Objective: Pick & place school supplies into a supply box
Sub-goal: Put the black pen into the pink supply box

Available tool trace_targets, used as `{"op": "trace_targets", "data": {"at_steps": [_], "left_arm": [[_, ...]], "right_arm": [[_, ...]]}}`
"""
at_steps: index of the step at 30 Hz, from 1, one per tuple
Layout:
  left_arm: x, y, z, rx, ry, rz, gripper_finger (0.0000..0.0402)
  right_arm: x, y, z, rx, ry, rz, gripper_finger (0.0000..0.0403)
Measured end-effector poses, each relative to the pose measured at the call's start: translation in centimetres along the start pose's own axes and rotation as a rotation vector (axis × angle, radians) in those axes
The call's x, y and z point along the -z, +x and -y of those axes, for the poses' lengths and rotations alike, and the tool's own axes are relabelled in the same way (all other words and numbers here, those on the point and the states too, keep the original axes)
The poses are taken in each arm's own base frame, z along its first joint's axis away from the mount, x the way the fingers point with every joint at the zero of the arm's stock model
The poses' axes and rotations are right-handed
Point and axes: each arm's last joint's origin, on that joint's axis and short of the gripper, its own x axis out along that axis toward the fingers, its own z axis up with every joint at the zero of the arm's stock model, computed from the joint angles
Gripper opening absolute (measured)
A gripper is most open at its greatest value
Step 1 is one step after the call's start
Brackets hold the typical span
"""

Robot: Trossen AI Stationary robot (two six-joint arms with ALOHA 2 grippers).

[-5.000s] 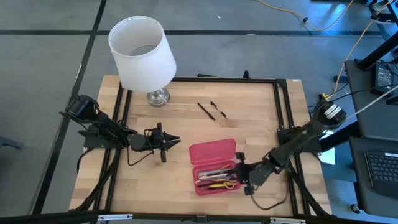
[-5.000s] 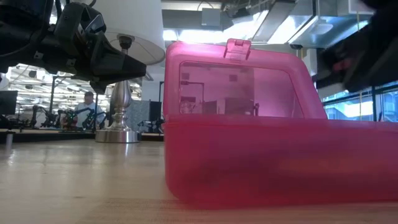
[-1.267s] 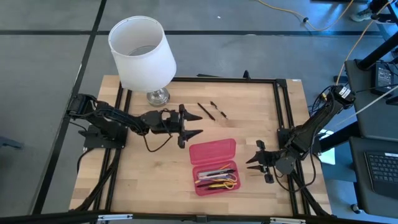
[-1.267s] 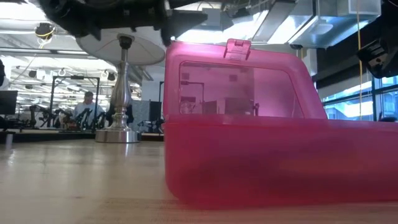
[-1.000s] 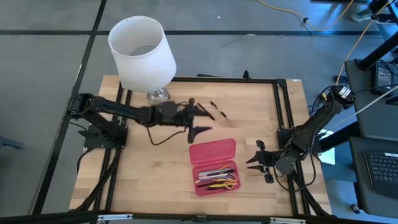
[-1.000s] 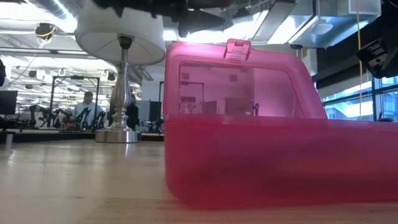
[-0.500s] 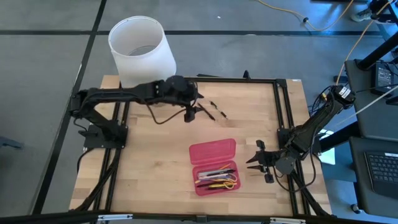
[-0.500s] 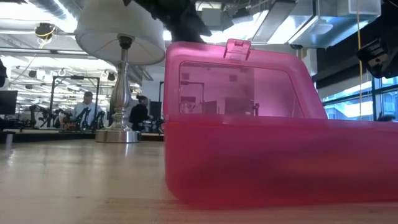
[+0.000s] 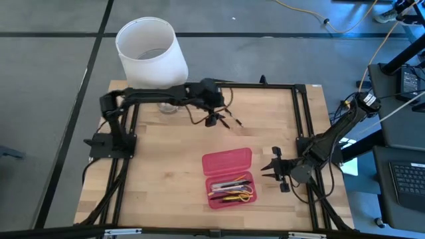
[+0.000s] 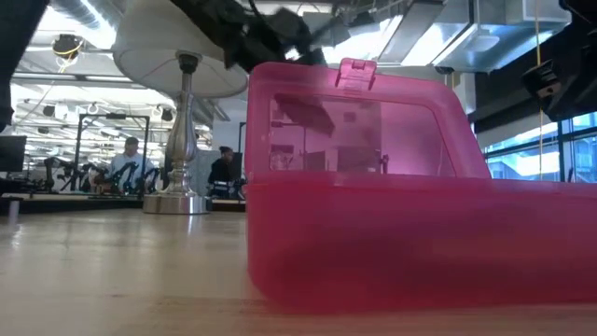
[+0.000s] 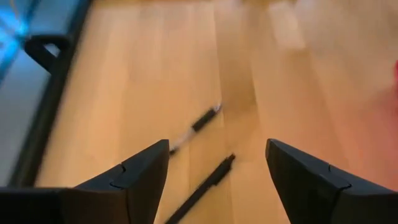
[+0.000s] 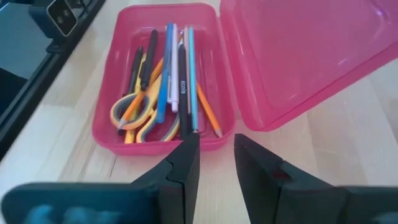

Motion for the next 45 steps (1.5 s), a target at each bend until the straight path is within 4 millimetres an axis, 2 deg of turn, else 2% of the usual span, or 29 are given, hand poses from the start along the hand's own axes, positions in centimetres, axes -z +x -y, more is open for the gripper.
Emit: {"op": "trace_targets", "data": {"at_steps": [6,14,21,30,45], "left_arm": [[2.0,3.6,-1.1,0.026,0.013,-0.095,0.0261],[4.8,5.7,-2.0,0.120,-0.002,-0.184,0.0259],[6.0,7.3,-2.1,0.130,0.052,-0.208,0.0260],[7.7,8.7,-2.7,0.052,0.052,-0.284,0.0258],[8.0,8.6,-2.4,0.011,0.001,-0.335,0.0256]], "right_arm": [[-0.1,0.1,0.2,0.010,0.052,0.000,0.0104],[-0.2,0.1,0.3,0.045,-0.069,0.019,0.0103],[-0.4,0.3,0.9,0.105,-0.082,0.031,0.0103],[-0.6,0.6,1.4,0.097,-0.050,0.020,0.0103],[-0.6,0.7,1.4,0.082,0.003,0.013,0.0103]]}}
